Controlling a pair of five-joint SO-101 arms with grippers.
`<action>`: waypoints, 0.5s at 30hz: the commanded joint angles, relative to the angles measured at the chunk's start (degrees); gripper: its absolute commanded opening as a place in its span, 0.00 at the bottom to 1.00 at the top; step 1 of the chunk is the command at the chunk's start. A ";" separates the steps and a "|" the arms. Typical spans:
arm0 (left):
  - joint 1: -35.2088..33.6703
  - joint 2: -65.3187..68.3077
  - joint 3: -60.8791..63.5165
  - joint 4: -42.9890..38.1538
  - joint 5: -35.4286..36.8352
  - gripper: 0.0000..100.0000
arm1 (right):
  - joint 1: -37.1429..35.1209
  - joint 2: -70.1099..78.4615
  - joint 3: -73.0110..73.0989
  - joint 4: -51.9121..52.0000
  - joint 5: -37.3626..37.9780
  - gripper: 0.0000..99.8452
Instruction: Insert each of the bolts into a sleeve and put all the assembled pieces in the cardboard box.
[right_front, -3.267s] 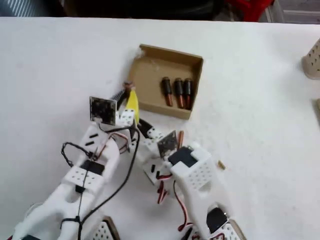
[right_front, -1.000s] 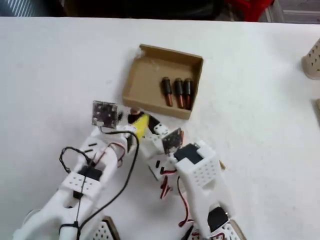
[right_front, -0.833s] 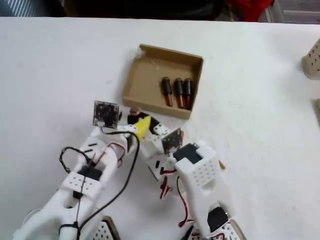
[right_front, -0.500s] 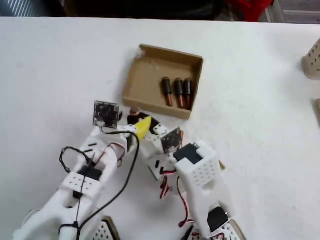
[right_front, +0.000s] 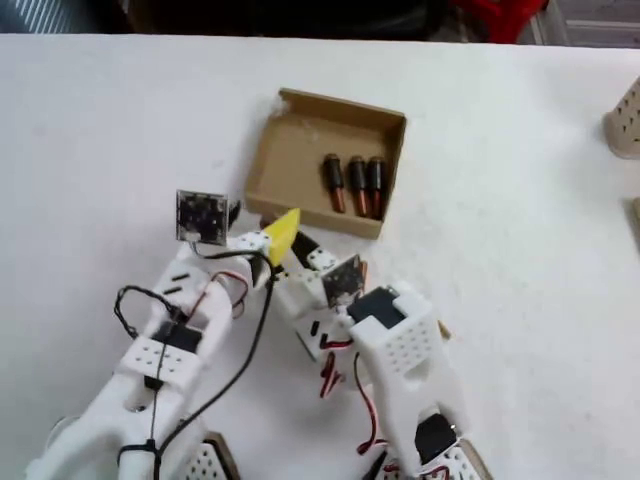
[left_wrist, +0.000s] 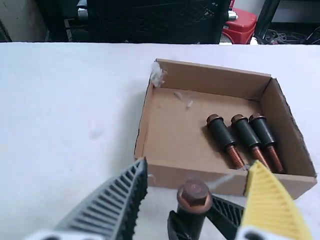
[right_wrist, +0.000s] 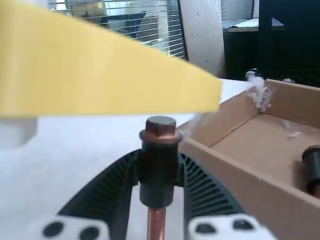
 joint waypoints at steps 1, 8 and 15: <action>-2.42 -2.42 -4.13 -1.32 1.32 0.33 | 0.57 -3.91 -0.53 0.04 0.62 0.02; -2.95 -19.82 -2.73 12.92 1.49 0.33 | 0.57 -3.91 -0.53 0.13 0.62 0.02; -3.12 -38.73 -1.05 32.00 1.49 0.33 | 0.48 -3.91 -0.26 0.13 0.70 0.02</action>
